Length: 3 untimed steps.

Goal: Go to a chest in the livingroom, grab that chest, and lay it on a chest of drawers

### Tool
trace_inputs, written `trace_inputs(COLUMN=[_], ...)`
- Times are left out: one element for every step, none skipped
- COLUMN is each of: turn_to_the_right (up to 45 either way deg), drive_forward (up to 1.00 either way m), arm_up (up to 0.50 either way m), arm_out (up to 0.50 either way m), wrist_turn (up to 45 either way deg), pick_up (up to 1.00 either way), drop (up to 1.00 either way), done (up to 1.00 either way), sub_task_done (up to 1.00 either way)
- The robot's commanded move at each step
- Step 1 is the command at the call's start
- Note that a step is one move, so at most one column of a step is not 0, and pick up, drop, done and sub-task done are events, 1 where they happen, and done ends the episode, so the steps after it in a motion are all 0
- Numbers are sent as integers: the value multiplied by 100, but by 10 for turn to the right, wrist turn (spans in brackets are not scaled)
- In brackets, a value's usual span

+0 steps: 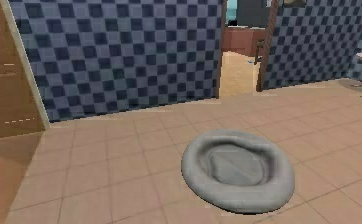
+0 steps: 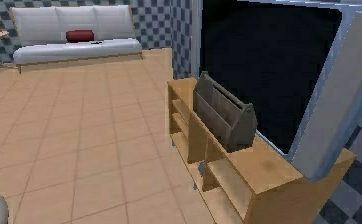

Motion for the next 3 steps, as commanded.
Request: trace_inputs(turn_to_the_right=[120, 0, 0], drive_forward=[0, 0, 0], arm_up=[0, 50, 36], arm_out=[0, 0, 0], wrist_turn=[0, 0, 0], pick_up=[0, 0, 0], drop=[0, 0, 0], done=[0, 0, 0], sub_task_done=[0, 0, 0])
